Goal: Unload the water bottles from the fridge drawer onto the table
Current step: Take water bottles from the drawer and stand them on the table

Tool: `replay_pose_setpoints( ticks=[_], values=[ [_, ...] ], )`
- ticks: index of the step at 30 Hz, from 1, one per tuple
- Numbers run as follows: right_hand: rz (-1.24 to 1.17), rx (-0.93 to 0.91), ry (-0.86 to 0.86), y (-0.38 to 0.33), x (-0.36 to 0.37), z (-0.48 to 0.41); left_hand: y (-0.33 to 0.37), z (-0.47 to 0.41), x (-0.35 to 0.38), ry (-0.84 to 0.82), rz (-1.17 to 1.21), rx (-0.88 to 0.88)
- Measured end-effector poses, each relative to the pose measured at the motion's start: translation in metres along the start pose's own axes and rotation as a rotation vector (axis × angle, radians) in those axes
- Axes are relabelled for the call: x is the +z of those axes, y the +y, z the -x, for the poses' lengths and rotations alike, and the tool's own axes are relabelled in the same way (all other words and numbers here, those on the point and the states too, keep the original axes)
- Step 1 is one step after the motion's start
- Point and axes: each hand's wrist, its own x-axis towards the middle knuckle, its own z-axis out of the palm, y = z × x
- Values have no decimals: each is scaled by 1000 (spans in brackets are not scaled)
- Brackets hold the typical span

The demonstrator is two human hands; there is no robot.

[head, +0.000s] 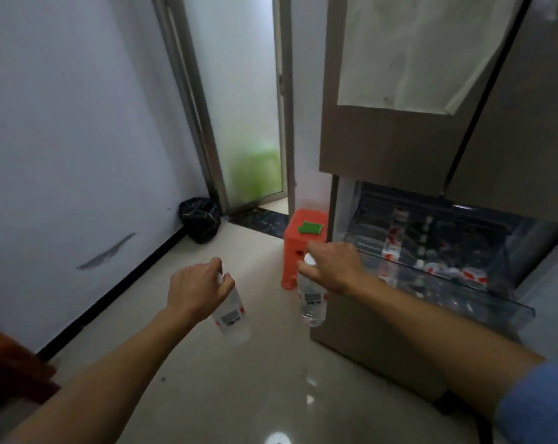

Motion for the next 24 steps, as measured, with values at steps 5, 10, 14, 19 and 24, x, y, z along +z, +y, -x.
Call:
replay_pose_setpoints(
  ticks=[5, 10, 14, 19, 24],
  values=[
    [-20, -231, -8, -112, 21, -24, -102, 89, -27, -51, -99, -185],
    [-69, -451, 1, -268, 35, -51, -217, 191, -62, -3, -179, -386],
    [-99, -548, -20, -395, 56, -66, -308, 269, -89, 15, -209, -506],
    [-152, -648, -37, -553, 87, -71, -412, 361, -124, -24, -295, -643],
    [-206, -771, -37, -680, 106, -80, -495, 439, -149, -39, -333, -826]
  ],
)
